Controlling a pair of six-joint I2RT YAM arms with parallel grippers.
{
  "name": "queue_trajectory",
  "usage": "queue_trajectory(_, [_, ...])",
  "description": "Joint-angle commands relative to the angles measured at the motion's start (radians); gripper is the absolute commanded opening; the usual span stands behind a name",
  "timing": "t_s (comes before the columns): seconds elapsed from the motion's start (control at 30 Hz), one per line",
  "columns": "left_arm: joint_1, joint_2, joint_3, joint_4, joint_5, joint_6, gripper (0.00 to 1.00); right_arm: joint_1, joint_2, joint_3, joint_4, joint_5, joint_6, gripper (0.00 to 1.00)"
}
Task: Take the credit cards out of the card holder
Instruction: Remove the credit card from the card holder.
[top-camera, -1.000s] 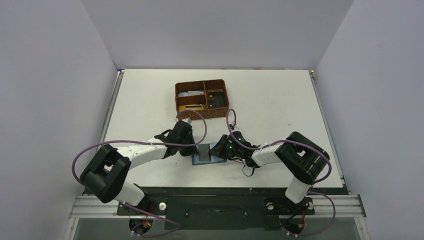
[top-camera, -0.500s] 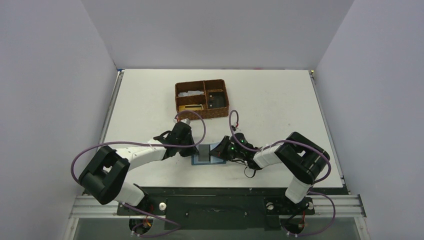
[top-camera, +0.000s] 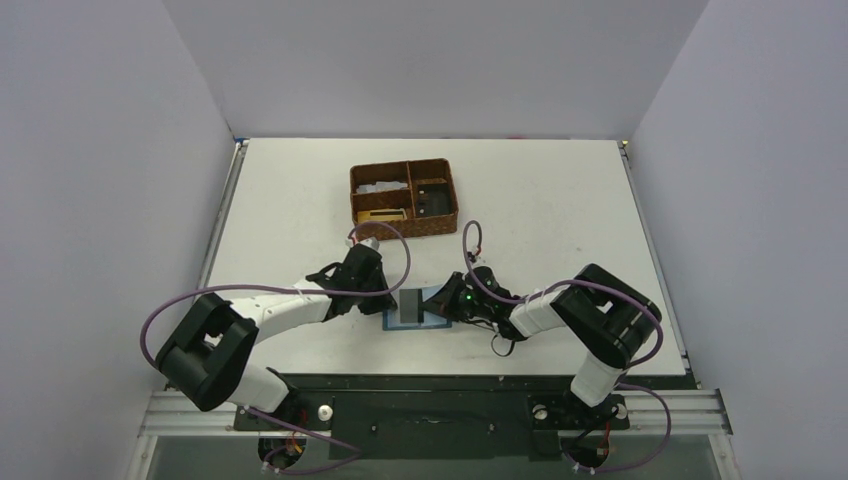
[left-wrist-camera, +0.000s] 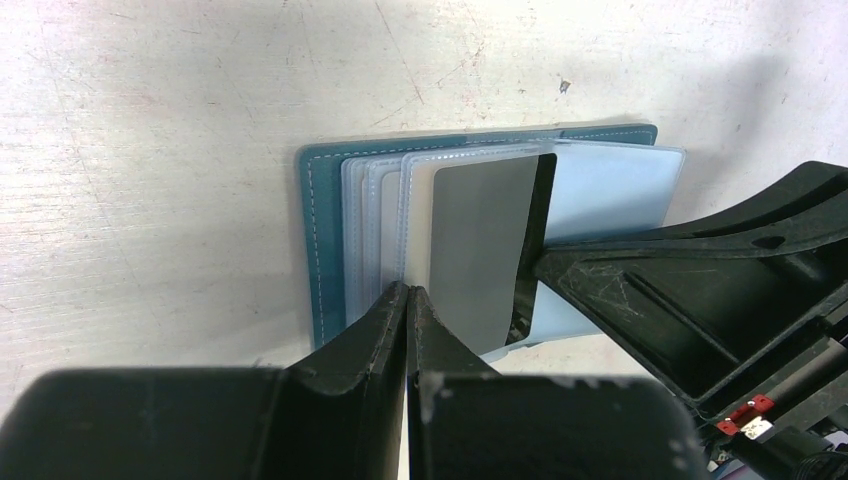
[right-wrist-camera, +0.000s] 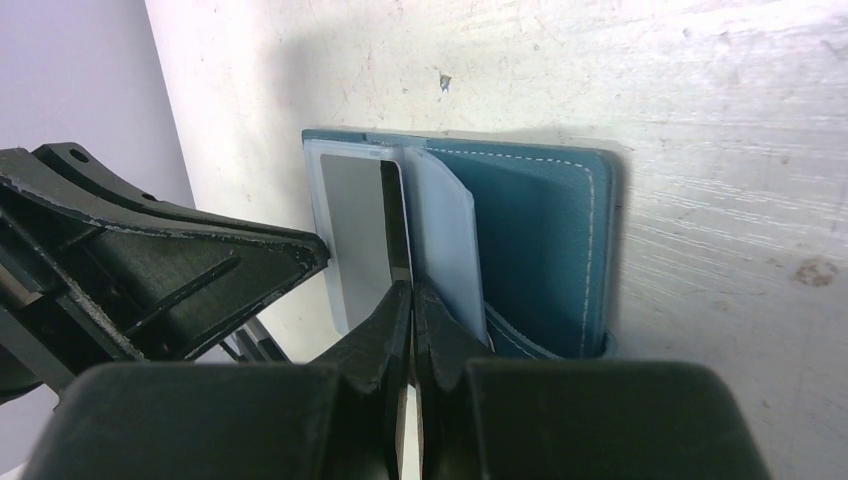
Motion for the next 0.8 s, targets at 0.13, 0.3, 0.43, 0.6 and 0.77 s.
queue_trajectory(0.13, [0.009, 0.009, -0.041, -0.112, -0.067, 0.013, 0.00, -0.024, -0.049, -0.031, 0.005, 0.014, -0.022, 0.00])
queue_trajectory(0.3, [0.012, 0.006, -0.041, -0.115, -0.070, 0.013, 0.00, -0.035, -0.062, -0.040, -0.010, 0.017, -0.035, 0.00])
queue_trajectory(0.43, [0.015, 0.005, -0.041, -0.118, -0.068, 0.016, 0.00, -0.040, -0.071, -0.045, -0.015, 0.017, -0.040, 0.00])
queue_trajectory(0.6, [0.015, 0.009, -0.040, -0.115, -0.065, 0.019, 0.00, -0.038, -0.072, -0.036, -0.012, 0.005, -0.045, 0.01])
queue_trajectory(0.77, [0.015, 0.014, -0.034, -0.113, -0.063, 0.021, 0.00, -0.036, -0.068, -0.020, -0.011, -0.011, -0.049, 0.15])
